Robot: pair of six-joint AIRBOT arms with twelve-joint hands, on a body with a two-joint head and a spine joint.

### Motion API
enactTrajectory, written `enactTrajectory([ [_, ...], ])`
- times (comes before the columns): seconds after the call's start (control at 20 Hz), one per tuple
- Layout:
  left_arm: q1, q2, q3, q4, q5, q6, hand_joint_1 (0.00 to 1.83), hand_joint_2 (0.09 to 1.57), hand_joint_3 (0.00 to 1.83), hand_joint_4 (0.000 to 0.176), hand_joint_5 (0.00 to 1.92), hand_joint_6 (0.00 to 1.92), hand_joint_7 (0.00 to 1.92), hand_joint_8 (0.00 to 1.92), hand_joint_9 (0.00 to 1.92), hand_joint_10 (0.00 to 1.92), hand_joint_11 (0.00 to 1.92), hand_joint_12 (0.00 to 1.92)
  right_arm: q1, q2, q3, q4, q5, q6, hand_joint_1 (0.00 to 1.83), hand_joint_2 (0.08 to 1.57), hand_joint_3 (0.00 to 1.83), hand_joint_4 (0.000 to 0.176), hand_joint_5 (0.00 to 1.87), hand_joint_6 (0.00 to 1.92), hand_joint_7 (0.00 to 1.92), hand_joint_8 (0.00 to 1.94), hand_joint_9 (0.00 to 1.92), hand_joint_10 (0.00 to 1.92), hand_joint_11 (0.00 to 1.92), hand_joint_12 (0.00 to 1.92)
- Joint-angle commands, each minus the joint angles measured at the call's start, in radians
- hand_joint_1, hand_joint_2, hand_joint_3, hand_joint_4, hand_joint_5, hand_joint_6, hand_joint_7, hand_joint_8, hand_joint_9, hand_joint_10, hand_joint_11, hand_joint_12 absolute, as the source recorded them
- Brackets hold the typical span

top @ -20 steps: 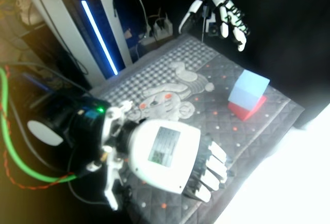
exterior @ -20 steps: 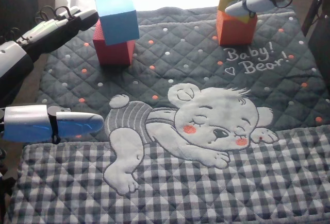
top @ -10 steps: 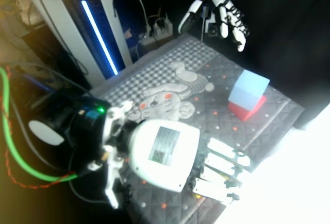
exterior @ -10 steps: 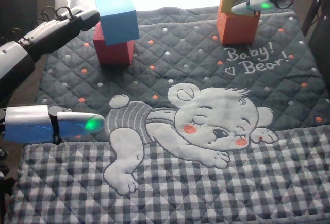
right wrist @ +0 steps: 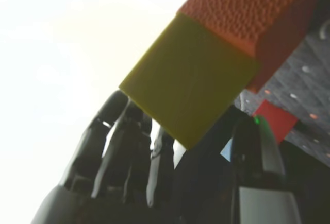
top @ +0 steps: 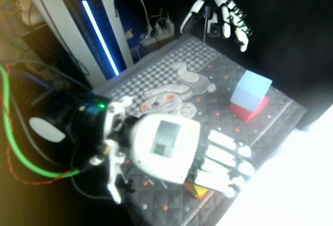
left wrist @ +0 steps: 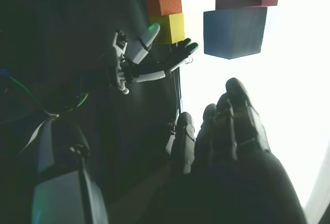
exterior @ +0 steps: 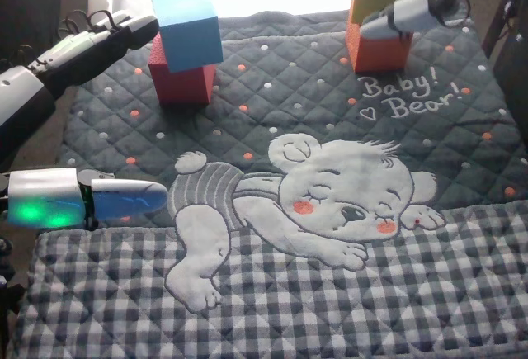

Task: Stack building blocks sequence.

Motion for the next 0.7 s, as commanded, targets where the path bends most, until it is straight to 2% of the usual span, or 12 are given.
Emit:
enactTrajectory([
  [0.0, -0.012, -0.004, 0.002, -0.004, -0.125, -0.008, 0.75, 0.83, 0.0, 0.128, 0.13, 0.0, 0.0, 0.0, 0.0, 0.0, 0.0, 0.39, 0.001, 0.026, -0.016, 0.019, 0.159, 0.0, 1.01, 0.91, 0.0, 0.11, 0.22, 0.0, 0.23, 0.01, 0.22, 0.02, 0.0, 0.76],
  [0.1, -0.012, -0.004, 0.001, -0.008, -0.132, -0.008, 0.76, 0.83, 0.0, 0.124, 0.13, 0.0, 0.0, 0.0, 0.0, 0.0, 0.0, 0.38, -0.022, 0.065, -0.061, 0.02, 0.225, 0.004, 0.94, 0.86, 0.0, 0.152, 0.07, 0.0, 0.04, 0.01, 0.05, 0.01, 0.0, 0.23],
  [0.15, -0.011, -0.004, 0.0, -0.011, -0.139, -0.008, 0.75, 0.84, 0.0, 0.103, 0.13, 0.0, 0.0, 0.0, 0.0, 0.0, 0.0, 0.38, -0.038, 0.091, -0.095, 0.021, 0.281, 0.015, 0.91, 0.84, 0.0, 0.161, 0.03, 0.01, 0.01, 0.0, 0.01, 0.0, 0.0, 0.05],
  [0.2, -0.007, -0.004, -0.001, -0.015, -0.15, -0.008, 0.74, 0.85, 0.0, 0.086, 0.13, 0.0, 0.0, 0.0, 0.0, 0.0, 0.0, 0.41, -0.067, 0.128, -0.14, 0.023, 0.356, 0.031, 0.85, 0.84, 0.0, 0.166, 0.01, 0.0, 0.0, 0.0, 0.0, 0.0, 0.0, 0.01],
  [0.25, -0.001, -0.004, -0.002, -0.022, -0.166, -0.008, 0.71, 0.85, 0.0, 0.087, 0.11, 0.0, 0.0, 0.0, 0.0, 0.0, 0.0, 0.3, -0.117, 0.171, -0.195, 0.031, 0.471, 0.042, 0.81, 0.85, 0.01, 0.17, 0.0, 0.0, 0.0, 0.0, 0.0, 0.0, 0.03, 0.01],
  [0.3, 0.005, -0.004, -0.003, -0.029, -0.187, -0.008, 0.7, 0.85, 0.0, 0.079, 0.07, 0.02, 0.0, 0.0, 0.0, 0.0, 0.0, 0.13, -0.174, 0.218, -0.257, 0.058, 0.574, 0.042, 0.81, 0.86, 0.01, 0.175, 0.0, 0.0, 0.0, 0.0, 0.0, 0.0, 0.03, 0.01],
  [0.35, 0.01, -0.004, -0.005, -0.037, -0.209, -0.007, 0.84, 0.85, 0.0, 0.072, 0.12, 0.01, 0.01, 0.0, 0.0, 0.0, 0.0, 0.02, -0.236, 0.258, -0.307, 0.085, 0.673, 0.042, 0.86, 0.88, 0.0, 0.176, 0.02, 0.02, 0.0, 0.0, 0.0, 0.0, 0.0, 0.32],
  [0.4, 0.014, -0.004, -0.008, -0.042, -0.233, -0.007, 0.88, 0.85, 0.0, 0.076, 0.12, 0.01, 0.0, 0.0, 0.0, 0.0, 0.0, 0.0, -0.304, 0.297, -0.356, 0.114, 0.78, 0.041, 0.86, 0.87, 0.0, 0.173, 0.03, 0.01, 0.0, 0.0, 0.0, 0.0, 0.0, 0.46],
  [0.45, 0.017, -0.003, -0.013, -0.048, -0.259, -0.007, 0.86, 0.83, 0.0, 0.092, 0.09, 0.0, 0.0, 0.0, 0.0, 0.0, 0.0, 0.0, -0.387, 0.334, -0.404, 0.162, 0.89, 0.038, 0.89, 0.9, 0.0, 0.157, 0.03, 0.0, 0.01, 0.0, 0.0, 0.0, 0.0, 0.31],
  [0.5, 0.022, 0.001, -0.016, -0.054, -0.288, -0.007, 0.77, 0.85, 0.0, 0.124, 0.02, 0.0, 0.0, 0.0, 0.0, 0.0, 0.02, 0.01, -0.483, 0.364, -0.447, 0.21, 0.994, 0.033, 0.9, 0.94, 0.01, 0.126, 0.02, 0.0, 0.03, 0.0, 0.0, 0.0, 0.0, 0.06],
  [0.6, 0.026, 0.006, -0.022, -0.062, -0.33, -0.007, 0.63, 0.86, 0.01, 0.134, 0.0, 0.0, 0.0, 0.0, 0.0, 0.0, 0.05, 0.03, -0.6, 0.396, -0.51, 0.271, 1.128, 0.013, 0.98, 0.93, 0.0, 0.118, 0.0, 0.0, 0.02, 0.0, 0.0, 0.0, 0.0, 0.0],
  [0.65, 0.029, 0.006, -0.025, -0.065, -0.35, -0.007, 0.59, 0.86, 0.0, 0.136, 0.0, 0.0, 0.0, 0.0, 0.0, 0.0, 0.07, 0.04, -0.65, 0.412, -0.54, 0.296, 1.178, -0.001, 1.01, 0.93, 0.0, 0.121, 0.02, 0.01, 0.02, 0.0, 0.0, 0.0, 0.0, 0.0],
])
